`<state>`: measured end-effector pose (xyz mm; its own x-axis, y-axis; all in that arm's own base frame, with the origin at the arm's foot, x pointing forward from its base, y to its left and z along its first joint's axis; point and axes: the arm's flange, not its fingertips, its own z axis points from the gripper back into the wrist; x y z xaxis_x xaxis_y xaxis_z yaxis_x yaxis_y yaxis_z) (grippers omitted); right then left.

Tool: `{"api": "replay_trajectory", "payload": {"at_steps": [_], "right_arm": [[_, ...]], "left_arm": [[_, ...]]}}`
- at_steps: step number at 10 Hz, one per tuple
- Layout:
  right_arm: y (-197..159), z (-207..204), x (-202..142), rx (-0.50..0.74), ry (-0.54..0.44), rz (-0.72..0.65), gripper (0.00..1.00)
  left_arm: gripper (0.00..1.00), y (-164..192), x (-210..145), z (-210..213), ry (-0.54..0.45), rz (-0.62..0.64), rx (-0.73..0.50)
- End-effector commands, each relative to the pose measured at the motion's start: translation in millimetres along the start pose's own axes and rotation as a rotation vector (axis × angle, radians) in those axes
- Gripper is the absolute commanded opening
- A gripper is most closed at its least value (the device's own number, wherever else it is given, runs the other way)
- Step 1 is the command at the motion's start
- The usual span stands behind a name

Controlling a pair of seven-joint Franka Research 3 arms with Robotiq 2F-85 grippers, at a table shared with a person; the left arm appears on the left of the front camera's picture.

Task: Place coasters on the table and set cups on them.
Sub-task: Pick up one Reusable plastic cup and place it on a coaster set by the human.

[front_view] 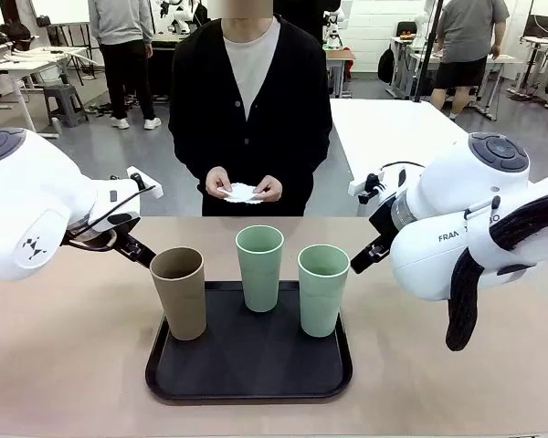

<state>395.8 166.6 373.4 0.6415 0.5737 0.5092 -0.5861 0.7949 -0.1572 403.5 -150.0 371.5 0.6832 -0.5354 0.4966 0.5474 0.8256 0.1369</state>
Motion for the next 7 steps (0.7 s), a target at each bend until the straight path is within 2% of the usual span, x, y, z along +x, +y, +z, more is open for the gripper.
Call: {"api": "replay_trajectory", "payload": {"at_steps": [1,7], "right_arm": [[0.0,0.0,0.0,0.0,0.0,0.0,1.0],[0.0,0.0,0.0,0.0,0.0,0.0,1.0]], "left_arm": [[1.0,-0.1,0.0,0.0,0.0,0.0,0.0],[1.0,-0.1,0.0,0.0,0.0,0.0,0.0]]}}
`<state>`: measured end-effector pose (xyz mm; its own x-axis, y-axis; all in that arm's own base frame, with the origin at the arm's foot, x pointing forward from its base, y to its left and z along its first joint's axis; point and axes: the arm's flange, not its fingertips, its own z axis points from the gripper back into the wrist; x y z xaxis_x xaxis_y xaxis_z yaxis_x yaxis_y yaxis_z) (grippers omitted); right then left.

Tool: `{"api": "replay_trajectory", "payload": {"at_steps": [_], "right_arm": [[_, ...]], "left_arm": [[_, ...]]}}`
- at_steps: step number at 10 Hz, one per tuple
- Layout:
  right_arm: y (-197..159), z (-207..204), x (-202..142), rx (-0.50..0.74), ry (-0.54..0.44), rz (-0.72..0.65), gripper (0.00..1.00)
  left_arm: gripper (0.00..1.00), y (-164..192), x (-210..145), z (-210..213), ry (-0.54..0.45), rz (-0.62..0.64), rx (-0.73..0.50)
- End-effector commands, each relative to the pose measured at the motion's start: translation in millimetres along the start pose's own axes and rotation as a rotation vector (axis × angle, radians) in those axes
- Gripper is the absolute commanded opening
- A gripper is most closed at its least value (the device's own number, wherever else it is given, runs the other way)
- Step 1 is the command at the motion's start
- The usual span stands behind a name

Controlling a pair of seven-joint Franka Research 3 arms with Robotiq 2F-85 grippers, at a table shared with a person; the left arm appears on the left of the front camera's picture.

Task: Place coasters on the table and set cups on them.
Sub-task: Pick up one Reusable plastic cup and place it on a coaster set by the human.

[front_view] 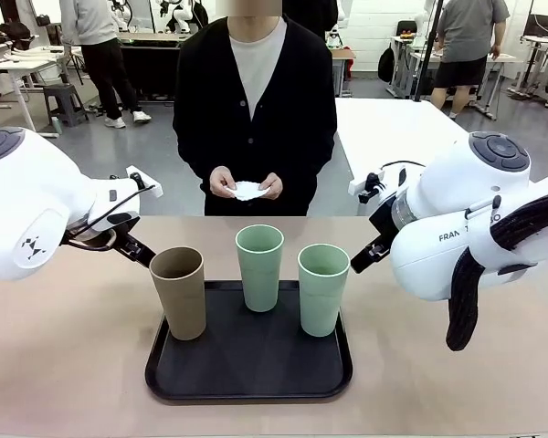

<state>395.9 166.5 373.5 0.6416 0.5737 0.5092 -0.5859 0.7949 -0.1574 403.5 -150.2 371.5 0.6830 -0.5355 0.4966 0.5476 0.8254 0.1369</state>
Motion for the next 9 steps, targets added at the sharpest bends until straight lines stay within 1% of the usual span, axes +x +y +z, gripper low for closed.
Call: {"api": "replay_trajectory", "payload": {"at_steps": [1,6,7,8,9], "right_arm": [[0,0,0,0.0,0.0,0.0,1.0],[0,0,0,0.0,0.0,0.0,1.0],[7,17,3,-0.005,0.047,0.004,1.0],[15,41,7,0.007,0.067,0.024,1.0],[23,77,6,0.053,0.098,0.04,1.0]], "left_arm": [[1.0,0,0,0,0.0,0.0,0.0],[1.0,0,0,0,0.0,0.0,0.0],[1.0,0,0,0,0.0,0.0,0.0],[1.0,-4,5,31,0.021,-0.05,0.012],[1.0,-11,3,66,0.046,-0.067,0.011]]}}
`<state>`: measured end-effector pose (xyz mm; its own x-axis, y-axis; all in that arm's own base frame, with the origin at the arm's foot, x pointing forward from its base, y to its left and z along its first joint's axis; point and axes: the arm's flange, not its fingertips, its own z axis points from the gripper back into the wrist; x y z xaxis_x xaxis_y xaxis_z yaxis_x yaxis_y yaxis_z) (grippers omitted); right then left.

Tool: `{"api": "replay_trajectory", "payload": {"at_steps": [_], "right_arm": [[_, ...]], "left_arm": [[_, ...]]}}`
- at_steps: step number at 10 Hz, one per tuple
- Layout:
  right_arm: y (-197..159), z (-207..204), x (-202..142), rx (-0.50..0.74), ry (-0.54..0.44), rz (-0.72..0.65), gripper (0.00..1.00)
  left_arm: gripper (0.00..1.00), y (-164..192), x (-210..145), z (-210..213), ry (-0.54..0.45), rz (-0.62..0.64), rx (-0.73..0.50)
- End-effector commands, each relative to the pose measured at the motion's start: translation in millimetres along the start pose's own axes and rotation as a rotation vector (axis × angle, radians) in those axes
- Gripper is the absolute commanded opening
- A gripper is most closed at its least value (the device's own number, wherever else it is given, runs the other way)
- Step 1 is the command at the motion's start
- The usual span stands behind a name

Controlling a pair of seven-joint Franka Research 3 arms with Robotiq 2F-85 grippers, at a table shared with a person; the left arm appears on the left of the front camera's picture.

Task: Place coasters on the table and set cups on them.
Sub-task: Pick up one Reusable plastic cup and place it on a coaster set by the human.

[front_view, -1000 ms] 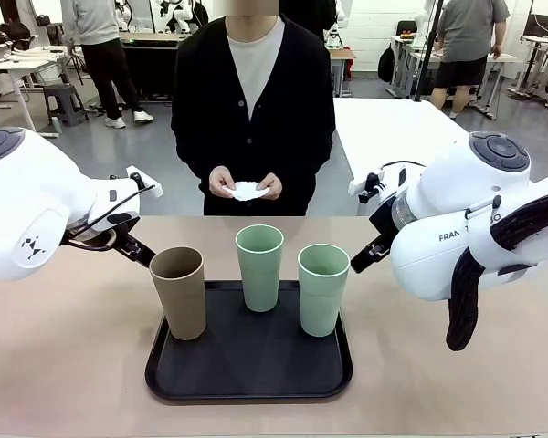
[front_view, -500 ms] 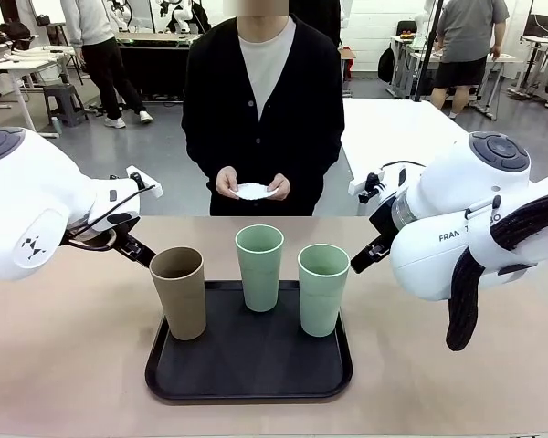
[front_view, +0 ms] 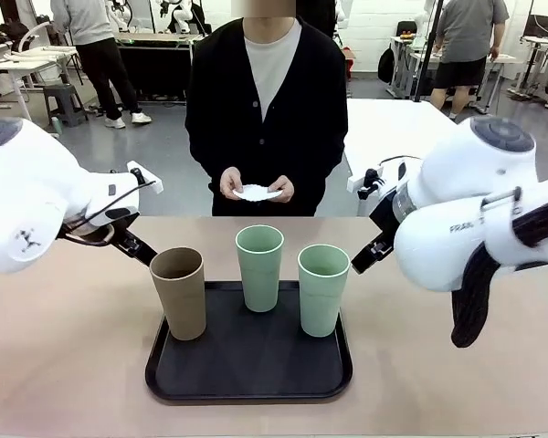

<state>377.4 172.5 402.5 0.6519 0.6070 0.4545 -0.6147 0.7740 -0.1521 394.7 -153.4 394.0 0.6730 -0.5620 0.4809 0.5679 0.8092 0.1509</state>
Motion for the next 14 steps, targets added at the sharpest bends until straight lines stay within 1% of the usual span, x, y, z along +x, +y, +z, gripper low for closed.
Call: {"api": "replay_trajectory", "payload": {"at_steps": [1,2,3,4,5,6,7,8,9,10,11,12,13,14], "right_arm": [[18,74,-6,0.036,0.06,0.004,1.0],[26,108,-24,0.031,0.099,0.004,1.0],[30,127,-40,-0.007,0.144,-0.012,1.0],[32,138,-58,-0.031,0.182,-0.025,1.0],[36,144,-78,-0.017,0.187,-0.037,1.0],[35,137,-89,-0.017,0.188,-0.036,1.0],[26,150,-38,0.007,0.166,-0.014,1.0],[26,150,-38,0.007,0.166,-0.014,1.0],[28,165,-47,0.005,0.18,-0.021,1.0],[2,162,-46,0.263,0.082,-0.163,1.0],[-41,172,-61,0.557,-0.092,-0.406,1.0],[-77,173,-83,0.73,-0.198,-0.577,1.0],[-105,176,-107,0.856,-0.27,-0.668,1.0],[-134,174,-131,0.946,-0.334,-0.765,1.0]], "left_arm": [[1.0,-3,-6,74,0.061,-0.054,-0.008],[1.0,-4,-22,106,0.099,-0.036,-0.04],[1.0,-5,-36,127,0.148,-0.038,-0.054],[1.0,-10,-49,141,0.19,-0.062,-0.063],[1.0,-21,-64,151,0.206,-0.072,-0.092],[1.0,-25,-71,153,0.192,-0.065,-0.106],[1.0,-31,-78,145,0.138,-0.069,-0.049],[1.0,-13,-39,161,0.206,-0.071,-0.071],[1.0,-13,-39,161,0.206,-0.071,-0.071],[1.0,-15,-40,170,0.187,-0.077,-0.063],[1.0,20,-51,178,0.004,0.093,-0.357],[1.0,52,-66,182,-0.11,0.211,-0.585],[1.0,83,-81,176,-0.193,0.317,-0.763],[1.0,111,-93,164,-0.289,0.445,-0.876]]}}
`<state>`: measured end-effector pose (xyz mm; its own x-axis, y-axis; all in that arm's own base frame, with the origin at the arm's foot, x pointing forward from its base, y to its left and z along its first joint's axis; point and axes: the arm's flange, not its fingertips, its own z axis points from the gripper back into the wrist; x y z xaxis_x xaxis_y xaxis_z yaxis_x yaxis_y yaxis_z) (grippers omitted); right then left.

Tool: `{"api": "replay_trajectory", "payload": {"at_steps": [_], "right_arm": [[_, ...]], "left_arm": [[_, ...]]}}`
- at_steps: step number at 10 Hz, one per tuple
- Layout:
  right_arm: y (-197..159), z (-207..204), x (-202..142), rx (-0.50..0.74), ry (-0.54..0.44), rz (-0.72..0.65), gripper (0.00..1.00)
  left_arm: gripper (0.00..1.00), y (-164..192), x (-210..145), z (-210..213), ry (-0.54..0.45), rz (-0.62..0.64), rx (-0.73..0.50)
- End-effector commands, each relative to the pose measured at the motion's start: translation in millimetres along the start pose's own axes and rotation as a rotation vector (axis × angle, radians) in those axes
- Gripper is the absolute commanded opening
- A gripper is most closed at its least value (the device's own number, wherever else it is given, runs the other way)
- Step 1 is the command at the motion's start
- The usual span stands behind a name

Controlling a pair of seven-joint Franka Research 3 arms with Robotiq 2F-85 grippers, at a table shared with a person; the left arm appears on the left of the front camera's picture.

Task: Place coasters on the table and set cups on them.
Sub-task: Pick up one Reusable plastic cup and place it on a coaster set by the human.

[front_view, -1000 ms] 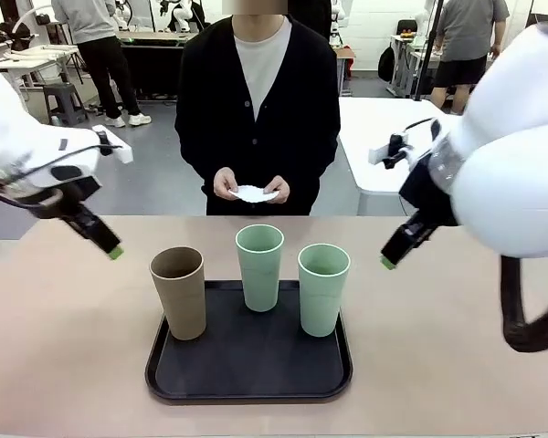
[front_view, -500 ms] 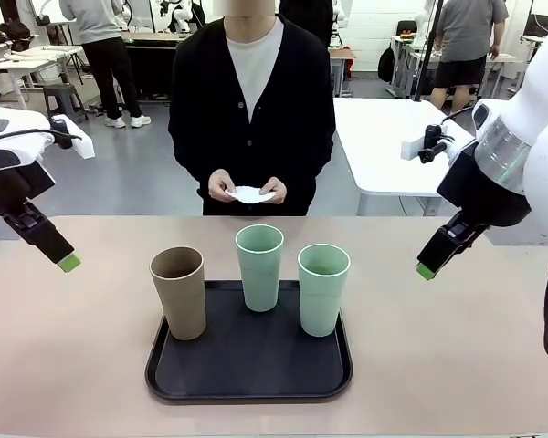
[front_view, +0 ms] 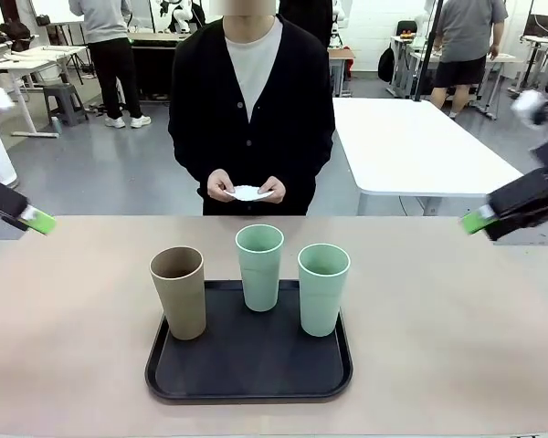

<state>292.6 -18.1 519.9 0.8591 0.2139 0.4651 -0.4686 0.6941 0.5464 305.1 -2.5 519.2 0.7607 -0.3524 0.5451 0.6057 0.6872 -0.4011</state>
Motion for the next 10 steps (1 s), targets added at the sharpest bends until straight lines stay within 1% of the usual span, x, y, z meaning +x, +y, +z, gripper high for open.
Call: {"api": "replay_trajectory", "payload": {"at_steps": [1,2,3,4,5,7,9,10], "right_arm": [[-50,22,-9,0.413,-0.234,-0.37,1.0],[-74,27,-17,0.444,-0.242,-0.433,1.0],[-95,34,-26,0.47,-0.257,-0.482,1.0],[-107,39,-36,0.493,-0.265,-0.496,1.0],[-114,44,-43,0.49,-0.249,-0.506,1.0],[-128,49,-57,0.492,-0.228,-0.528,1.0],[-134,55,-65,0.48,-0.208,-0.544,1.0],[-133,54,-66,0.457,-0.182,-0.54,1.0]], "left_arm": [[1.0,52,-10,-4,-0.213,0.294,-0.392],[1.0,74,-19,-6,-0.242,0.372,-0.436],[1.0,93,-29,-2,-0.263,0.416,-0.479],[1.0,106,-35,7,-0.26,0.466,-0.484],[1.0,107,-43,12,-0.26,0.491,-0.471],[1.0,110,-59,22,-0.298,0.547,-0.458],[1.0,103,-69,21,-0.25,0.584,-0.427],[1.0,105,-69,23,-0.229,0.589,-0.416]]}}
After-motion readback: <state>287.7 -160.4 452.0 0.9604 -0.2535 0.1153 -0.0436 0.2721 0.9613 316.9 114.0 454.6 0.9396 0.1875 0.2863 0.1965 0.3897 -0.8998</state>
